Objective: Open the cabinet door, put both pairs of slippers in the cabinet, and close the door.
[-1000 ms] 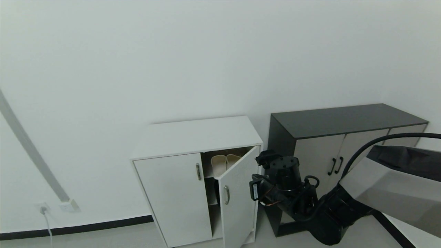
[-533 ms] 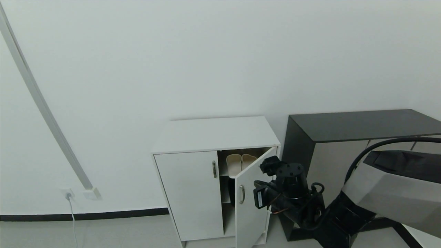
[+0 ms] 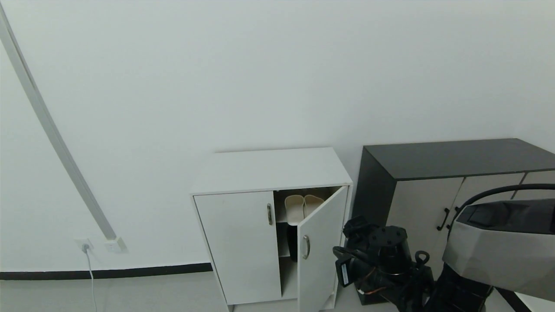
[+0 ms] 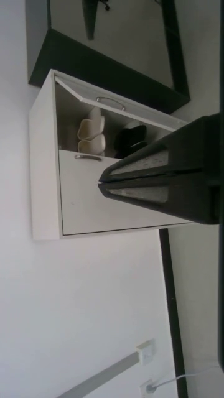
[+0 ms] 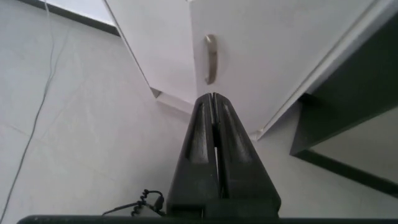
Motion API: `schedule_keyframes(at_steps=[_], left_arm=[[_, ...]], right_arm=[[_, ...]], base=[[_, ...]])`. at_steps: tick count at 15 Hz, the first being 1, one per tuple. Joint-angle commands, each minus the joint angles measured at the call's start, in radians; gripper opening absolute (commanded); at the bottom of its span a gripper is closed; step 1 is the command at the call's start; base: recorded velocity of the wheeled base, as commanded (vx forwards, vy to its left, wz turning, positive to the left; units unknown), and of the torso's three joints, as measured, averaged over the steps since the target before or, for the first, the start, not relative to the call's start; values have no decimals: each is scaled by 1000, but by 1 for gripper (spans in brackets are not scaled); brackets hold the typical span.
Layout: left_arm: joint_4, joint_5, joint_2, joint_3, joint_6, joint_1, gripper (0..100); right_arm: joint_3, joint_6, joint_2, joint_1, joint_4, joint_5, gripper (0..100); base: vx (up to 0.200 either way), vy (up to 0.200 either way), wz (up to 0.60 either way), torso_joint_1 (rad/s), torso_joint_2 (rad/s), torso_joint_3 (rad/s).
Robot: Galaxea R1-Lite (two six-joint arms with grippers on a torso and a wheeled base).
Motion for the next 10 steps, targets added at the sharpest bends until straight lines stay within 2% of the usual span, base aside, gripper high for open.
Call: schedule_keyframes(at_steps=[1,4,10], left_arm=[[0,0,1,0,-1,-1,0],[0,0,1,0,-1,0,0],[0,5,1,0,-3,0,0]], right_arm=[[33,0,28,1,-15,0,0],[43,0,48,2,-31,0,0],[8,0,166,-2,-111,0,0]], base=[[200,0,0,-12,-7,7],[200,0,0,12,2,2],[0,0,0,0,0,0]])
